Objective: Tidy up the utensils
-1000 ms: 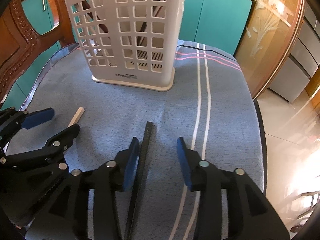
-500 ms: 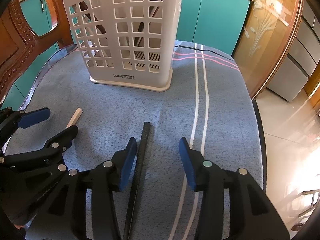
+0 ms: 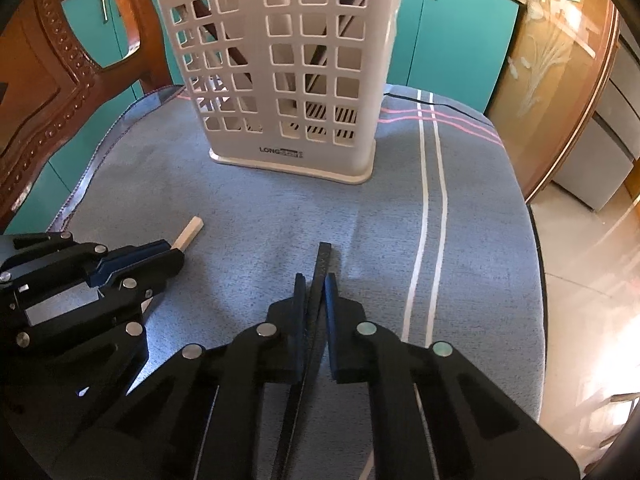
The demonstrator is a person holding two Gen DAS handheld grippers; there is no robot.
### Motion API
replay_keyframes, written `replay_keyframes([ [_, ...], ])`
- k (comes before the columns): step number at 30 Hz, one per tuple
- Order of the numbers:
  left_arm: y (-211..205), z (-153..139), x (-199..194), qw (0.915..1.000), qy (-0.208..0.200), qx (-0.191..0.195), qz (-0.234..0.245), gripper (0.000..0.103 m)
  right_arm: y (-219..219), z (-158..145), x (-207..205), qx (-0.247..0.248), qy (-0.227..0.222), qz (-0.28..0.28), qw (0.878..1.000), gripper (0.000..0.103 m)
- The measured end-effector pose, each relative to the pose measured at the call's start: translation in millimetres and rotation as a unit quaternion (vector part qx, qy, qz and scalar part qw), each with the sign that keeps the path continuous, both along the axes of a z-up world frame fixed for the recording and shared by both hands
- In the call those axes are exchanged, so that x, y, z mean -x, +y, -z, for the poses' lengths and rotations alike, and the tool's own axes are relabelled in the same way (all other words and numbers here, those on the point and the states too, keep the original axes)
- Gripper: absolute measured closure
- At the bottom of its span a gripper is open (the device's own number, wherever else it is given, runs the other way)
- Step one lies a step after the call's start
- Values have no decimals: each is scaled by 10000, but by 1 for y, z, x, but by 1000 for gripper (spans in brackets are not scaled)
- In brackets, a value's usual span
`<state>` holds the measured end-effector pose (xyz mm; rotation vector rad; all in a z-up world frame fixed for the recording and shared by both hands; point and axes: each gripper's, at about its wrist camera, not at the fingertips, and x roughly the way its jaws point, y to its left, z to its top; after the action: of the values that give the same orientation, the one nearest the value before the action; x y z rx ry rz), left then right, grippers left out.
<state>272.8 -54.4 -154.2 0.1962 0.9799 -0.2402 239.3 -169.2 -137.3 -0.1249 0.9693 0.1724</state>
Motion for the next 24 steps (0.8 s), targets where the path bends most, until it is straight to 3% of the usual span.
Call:
replay_keyframes([
  [14, 5, -8, 6, 9997, -142, 153, -93, 96, -15, -12, 2, -217, -172, 113, 9996, 94],
  [20, 15, -32, 18, 9973, -650, 307, -139, 96, -25, -38, 16, -291, -721, 89, 9969, 95],
  [24, 28, -72, 42, 9924, -1083, 560, -176, 96, -37, -68, 38, -484, -1135, 54, 9923, 96],
])
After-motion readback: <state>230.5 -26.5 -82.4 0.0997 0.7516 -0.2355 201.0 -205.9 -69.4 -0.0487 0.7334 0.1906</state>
